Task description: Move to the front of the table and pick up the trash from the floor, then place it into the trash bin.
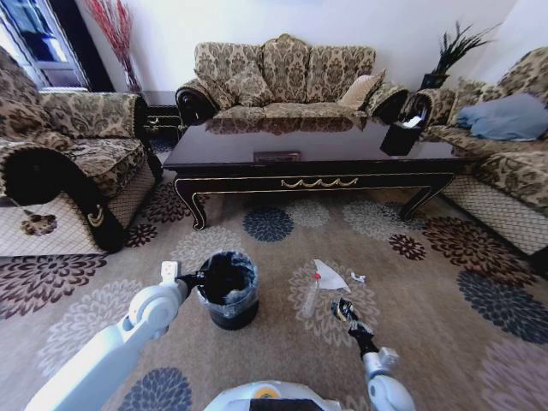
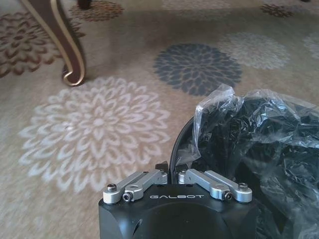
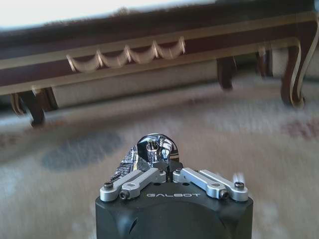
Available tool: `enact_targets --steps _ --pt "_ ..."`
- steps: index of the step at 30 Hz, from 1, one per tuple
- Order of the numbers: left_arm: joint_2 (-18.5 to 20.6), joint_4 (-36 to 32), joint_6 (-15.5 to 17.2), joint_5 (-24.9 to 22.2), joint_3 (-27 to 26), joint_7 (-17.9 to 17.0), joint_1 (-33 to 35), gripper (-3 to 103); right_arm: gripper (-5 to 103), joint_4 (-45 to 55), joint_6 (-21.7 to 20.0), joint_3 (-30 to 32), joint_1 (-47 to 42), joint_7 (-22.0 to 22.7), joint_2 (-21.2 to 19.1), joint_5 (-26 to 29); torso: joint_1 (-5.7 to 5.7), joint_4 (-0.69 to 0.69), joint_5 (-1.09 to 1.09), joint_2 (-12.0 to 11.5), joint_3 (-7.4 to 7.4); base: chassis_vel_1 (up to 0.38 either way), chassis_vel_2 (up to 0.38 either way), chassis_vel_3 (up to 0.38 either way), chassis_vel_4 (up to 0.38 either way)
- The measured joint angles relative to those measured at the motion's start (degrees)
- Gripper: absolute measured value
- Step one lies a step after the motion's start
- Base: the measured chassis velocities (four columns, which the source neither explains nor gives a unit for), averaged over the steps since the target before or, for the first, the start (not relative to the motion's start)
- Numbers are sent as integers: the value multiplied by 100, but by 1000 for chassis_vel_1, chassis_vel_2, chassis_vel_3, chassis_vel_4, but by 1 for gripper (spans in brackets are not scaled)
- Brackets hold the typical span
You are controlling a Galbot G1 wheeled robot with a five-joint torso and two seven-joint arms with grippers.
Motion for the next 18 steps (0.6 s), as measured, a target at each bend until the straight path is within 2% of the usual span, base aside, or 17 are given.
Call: enact_targets --steps 2,3,7,8,12,13,15,18 --pt "-120 161 -24 6 416 -130 -436 4 1 596 -41 164 -214 0 -71 25 0 0 0 0 0 0 0 0 0" --pt "-120 161 -24 6 416 -130 -436 4 1 596 -41 164 -214 0 -71 25 0 0 0 0 0 0 0 0 0" --pt "-514 525 -58 -113 1382 -333 -1404 4 1 1897 -158 428 -668 35 -142 21 0 -1 2 0 0 0 0 0 0" --pt "-514 525 -58 -113 1382 -333 -1404 4 1 1897 -158 428 -668 35 -142 21 0 -1 2 0 0 0 0 0 0" --pt "-920 784 -39 -313 2075 -481 -1939 4 1 2854 -285 417 -943 62 -207 13 0 1 1 0 0 0 0 0 0" --pt "-920 784 -39 -313 2075 -481 -1939 4 1 2854 -285 417 -943 62 -207 13 0 1 1 0 0 0 0 0 0" --pt "-1283 967 -27 -353 2361 -591 -2112 4 1 3135 -329 338 -976 77 -237 -44 0 0 2 0 0 0 0 0 0" --pt "-1509 1062 -18 -361 2504 -656 -2178 4 1 3237 -354 263 -975 99 -239 -88 0 0 1 0 0 0 0 0 0"
